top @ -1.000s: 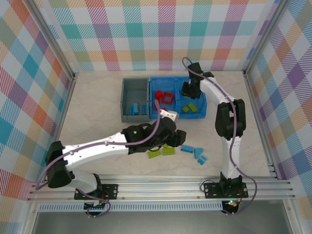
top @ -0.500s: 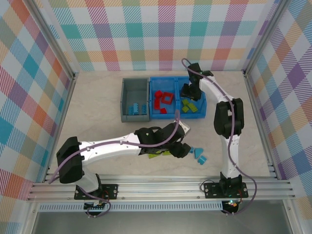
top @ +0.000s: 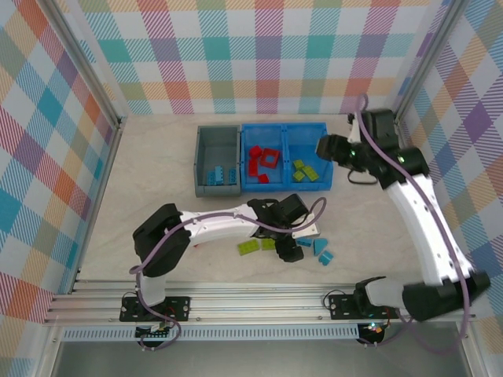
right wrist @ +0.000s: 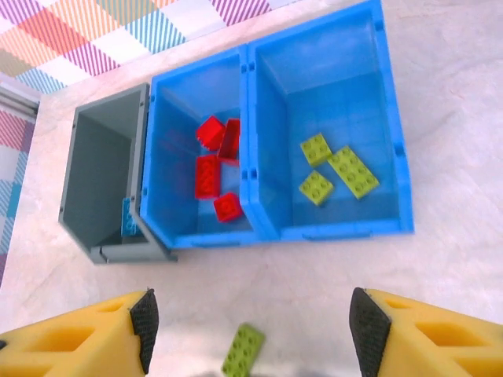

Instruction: Sort the legos into containers by color

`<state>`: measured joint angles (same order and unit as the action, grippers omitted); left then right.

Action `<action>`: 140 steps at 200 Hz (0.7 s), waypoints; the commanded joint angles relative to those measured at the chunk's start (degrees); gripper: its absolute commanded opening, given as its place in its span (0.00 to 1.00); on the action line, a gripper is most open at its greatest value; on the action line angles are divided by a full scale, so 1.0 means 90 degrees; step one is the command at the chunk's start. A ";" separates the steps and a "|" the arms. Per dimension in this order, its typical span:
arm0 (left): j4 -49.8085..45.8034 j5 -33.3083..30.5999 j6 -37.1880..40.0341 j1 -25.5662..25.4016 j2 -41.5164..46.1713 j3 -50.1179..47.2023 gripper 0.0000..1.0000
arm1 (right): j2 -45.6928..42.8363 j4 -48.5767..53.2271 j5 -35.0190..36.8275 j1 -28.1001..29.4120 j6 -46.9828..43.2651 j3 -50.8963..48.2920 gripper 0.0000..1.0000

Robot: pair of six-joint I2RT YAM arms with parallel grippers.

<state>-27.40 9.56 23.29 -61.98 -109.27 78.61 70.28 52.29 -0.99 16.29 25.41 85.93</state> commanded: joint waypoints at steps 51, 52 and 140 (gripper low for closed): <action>0.0591 0.0202 0.0879 0.0136 -0.1004 0.0674 0.80 | -0.1880 0.1475 -0.0123 -0.0017 0.0210 -0.0645 0.69; 0.0597 0.0200 0.0879 0.0137 -0.1008 0.0687 0.80 | -0.1885 0.1480 -0.0124 -0.0020 0.0207 -0.0648 0.69; 0.0852 0.0249 0.0528 0.0119 -0.0903 0.0285 0.27 | -0.1976 0.1408 -0.0178 -0.0023 0.0290 -0.0702 0.67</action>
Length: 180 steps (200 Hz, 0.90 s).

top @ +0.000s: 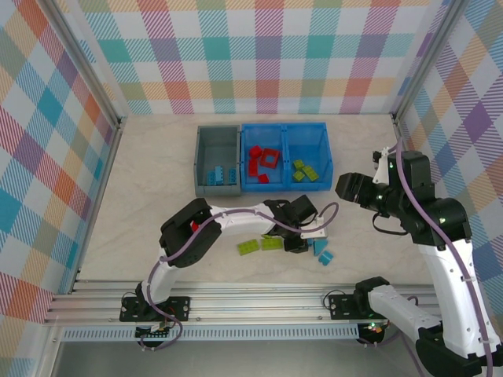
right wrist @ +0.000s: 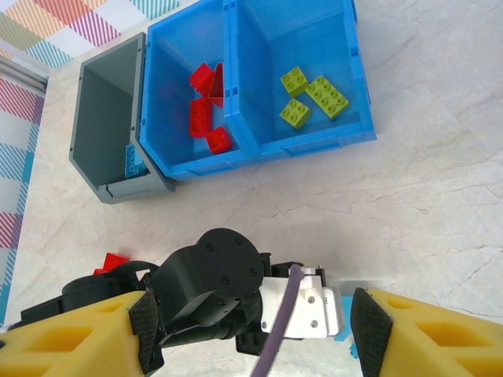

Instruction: Sort the legos into containers by color

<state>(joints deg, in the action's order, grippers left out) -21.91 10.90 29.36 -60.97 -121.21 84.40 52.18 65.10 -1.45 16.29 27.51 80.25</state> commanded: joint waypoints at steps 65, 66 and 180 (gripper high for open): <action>0.0965 -0.1277 -0.2038 0.0228 0.2959 -0.1706 0.21 | 0.0275 -0.0618 -0.1797 -0.0017 -0.0696 -0.0096 0.62; 0.0933 -0.1327 -0.2074 0.0240 0.2999 -0.1714 0.21 | 0.0285 -0.0635 -0.1843 -0.0020 -0.0714 -0.0097 0.62; -0.2087 -0.1091 -0.4999 0.4327 0.2276 0.0589 0.23 | 0.2516 -0.4156 0.0812 0.4481 -0.0956 -0.0120 0.60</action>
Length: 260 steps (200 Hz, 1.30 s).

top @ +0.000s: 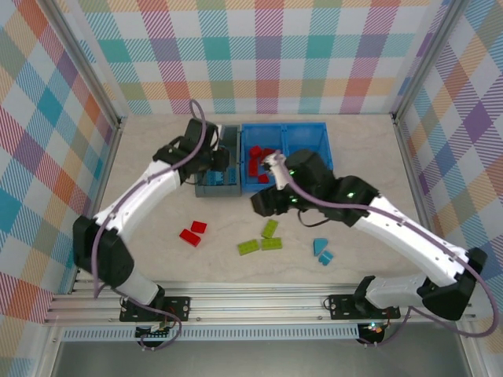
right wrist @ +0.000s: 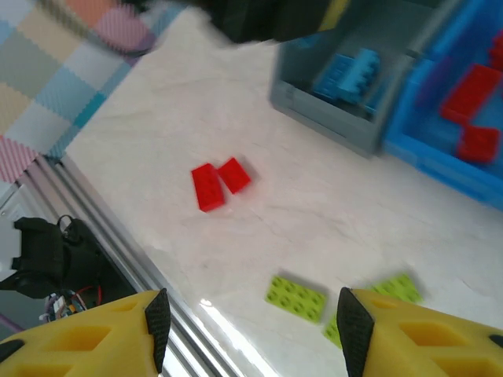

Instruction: Sort the legos into containers by color

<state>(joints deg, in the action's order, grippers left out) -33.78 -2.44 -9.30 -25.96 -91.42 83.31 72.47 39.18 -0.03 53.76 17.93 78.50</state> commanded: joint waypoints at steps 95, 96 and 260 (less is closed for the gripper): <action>-0.0554 0.0973 -0.1003 0.0931 -0.3681 0.2771 0.25 | 0.1216 -0.2349 0.1487 0.0848 0.0110 0.0034 0.60; -0.0553 0.0973 -0.1005 0.0931 -0.3696 0.2778 0.25 | 0.1211 -0.2345 0.1488 0.0846 0.0108 0.0026 0.61; 0.0187 0.0398 -0.1458 0.0887 -0.1221 0.1327 0.52 | 0.0883 -0.2251 0.1452 0.0849 0.0585 -0.0822 0.60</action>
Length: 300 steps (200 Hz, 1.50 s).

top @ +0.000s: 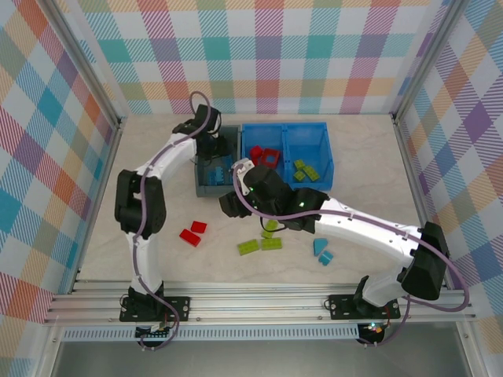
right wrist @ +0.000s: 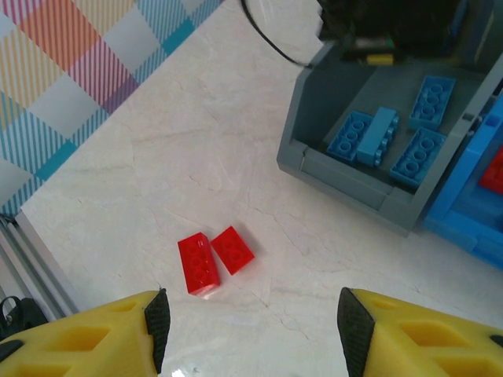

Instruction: Sort the legos into containers by color

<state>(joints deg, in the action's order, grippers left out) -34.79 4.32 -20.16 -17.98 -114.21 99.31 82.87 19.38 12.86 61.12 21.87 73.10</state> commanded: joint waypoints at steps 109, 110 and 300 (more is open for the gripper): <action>0.0045 0.0200 -0.0574 -0.2099 0.6481 -0.4523 0.70 | 0.0013 0.2860 0.0441 -0.0217 0.3000 -0.0947 0.78; 0.0075 0.0202 -0.0578 -0.2136 0.6519 -0.4571 0.70 | 0.0032 0.2868 0.0429 -0.0238 0.3054 -0.0946 0.78; 0.0701 -0.1021 -0.0784 -0.3881 0.8748 -0.6333 0.80 | 0.2421 0.1496 -0.0341 -0.1332 0.5024 -0.0752 0.36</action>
<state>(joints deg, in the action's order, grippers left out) -32.32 -5.65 -28.69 -52.42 -36.05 40.21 106.26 35.51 8.54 48.88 66.35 67.22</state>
